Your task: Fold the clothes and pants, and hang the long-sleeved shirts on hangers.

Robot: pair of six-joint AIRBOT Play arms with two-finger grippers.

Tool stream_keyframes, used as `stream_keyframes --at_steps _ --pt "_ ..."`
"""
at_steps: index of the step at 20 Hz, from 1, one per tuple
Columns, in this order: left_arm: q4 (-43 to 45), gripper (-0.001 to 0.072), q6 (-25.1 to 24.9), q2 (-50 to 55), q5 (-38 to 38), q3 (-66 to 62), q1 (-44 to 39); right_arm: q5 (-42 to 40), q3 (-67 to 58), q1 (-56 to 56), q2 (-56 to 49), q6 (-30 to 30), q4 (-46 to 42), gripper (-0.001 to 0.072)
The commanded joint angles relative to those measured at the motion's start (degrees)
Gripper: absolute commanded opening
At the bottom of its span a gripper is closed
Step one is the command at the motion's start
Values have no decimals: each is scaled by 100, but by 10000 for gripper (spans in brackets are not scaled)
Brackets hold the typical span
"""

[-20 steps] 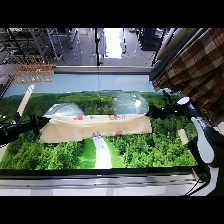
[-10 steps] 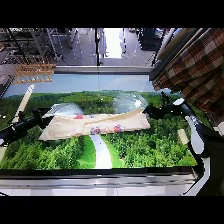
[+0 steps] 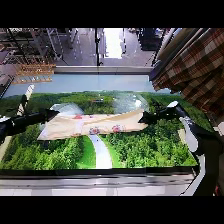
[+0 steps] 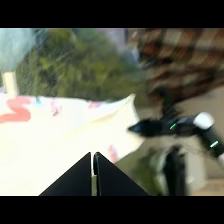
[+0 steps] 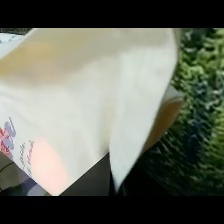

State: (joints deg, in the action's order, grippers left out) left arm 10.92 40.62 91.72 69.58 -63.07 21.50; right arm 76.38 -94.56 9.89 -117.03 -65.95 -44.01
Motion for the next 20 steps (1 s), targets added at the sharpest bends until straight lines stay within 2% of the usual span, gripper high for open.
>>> stream_keyframes --at_steps 1,3,4,5,6,8,9,10,12,14,17,20 --pt "1832 6 385 -273 -673 -4 -640 116 -184 -44 448 -330 -1349 16" --pt "3101 6 1285 -262 -831 -4 -1119 275 -181 59 1104 -1097 -3495 15" --pt "3665 6 1773 -258 -931 -4 -1349 393 -181 131 1453 -1257 -4218 15" --pt "4157 6 2188 -243 -1062 -4 -1589 450 -184 212 1773 -1191 -4378 14" --pt "4441 7 2356 -208 -1204 -4 -1803 525 -203 264 2114 -1038 -4181 14" --pt "4483 6 2369 -46 -1517 -9 -2190 457 -212 68 2712 -940 -3285 14" --pt "4485 7 2627 70 -1853 -20 -2332 352 -210 -170 2931 -944 -2765 14" --pt "4481 6 2916 188 -2133 -72 -2406 212 -210 -503 3086 -1040 -2291 14" --pt "4483 6 3099 343 -2212 -348 -2437 -341 -223 -1469 3150 -1506 -1816 14" --pt "4586 7 3101 243 -1620 -785 -2251 -1143 -221 -2557 2944 -1996 -1908 14" --pt "4765 8 3101 -236 -92 -1519 -1517 -2603 -223 -4030 2229 -2553 -1884 15" --pt "4522 9 3093 -960 494 -1663 -817 -4111 -461 -5086 1049 -2559 -1392 16"
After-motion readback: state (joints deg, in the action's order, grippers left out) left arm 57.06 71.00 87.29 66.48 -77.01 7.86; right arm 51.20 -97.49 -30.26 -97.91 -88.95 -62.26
